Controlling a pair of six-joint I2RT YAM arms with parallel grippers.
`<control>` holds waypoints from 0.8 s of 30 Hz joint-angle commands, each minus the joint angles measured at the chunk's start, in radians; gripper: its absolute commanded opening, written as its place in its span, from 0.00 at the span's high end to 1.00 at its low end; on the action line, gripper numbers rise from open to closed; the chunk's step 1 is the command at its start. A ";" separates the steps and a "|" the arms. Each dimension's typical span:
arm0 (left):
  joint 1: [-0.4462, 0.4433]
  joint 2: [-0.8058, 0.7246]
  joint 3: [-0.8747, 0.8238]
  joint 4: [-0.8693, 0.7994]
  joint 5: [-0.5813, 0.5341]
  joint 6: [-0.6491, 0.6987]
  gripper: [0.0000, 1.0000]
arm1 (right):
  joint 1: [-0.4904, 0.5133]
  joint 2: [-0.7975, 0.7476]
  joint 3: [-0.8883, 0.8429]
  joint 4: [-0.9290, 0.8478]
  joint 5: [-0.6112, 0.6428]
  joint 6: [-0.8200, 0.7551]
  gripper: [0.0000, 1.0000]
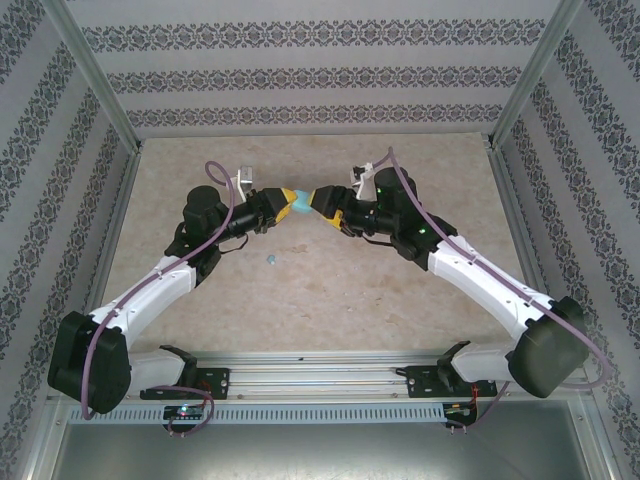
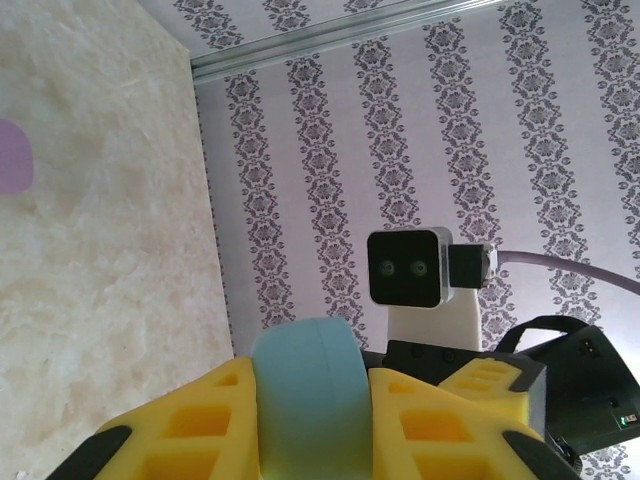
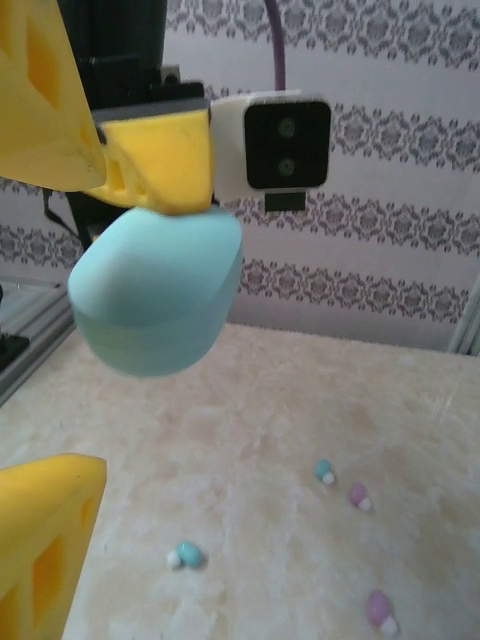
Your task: Insert the wireless bluetooth earbuds into the charging case
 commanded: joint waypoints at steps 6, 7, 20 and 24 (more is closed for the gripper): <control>0.009 0.009 0.025 0.124 -0.015 -0.049 0.84 | 0.001 0.040 -0.027 0.225 -0.067 0.142 0.33; 0.008 0.009 0.022 0.136 -0.016 -0.056 0.83 | 0.000 0.046 -0.026 0.238 -0.072 0.151 0.34; 0.008 0.003 0.008 0.192 -0.016 -0.098 0.84 | 0.000 0.082 -0.034 0.337 -0.075 0.215 0.49; 0.009 -0.001 0.000 0.174 -0.009 -0.092 0.84 | 0.003 0.108 -0.029 0.385 -0.108 0.252 0.67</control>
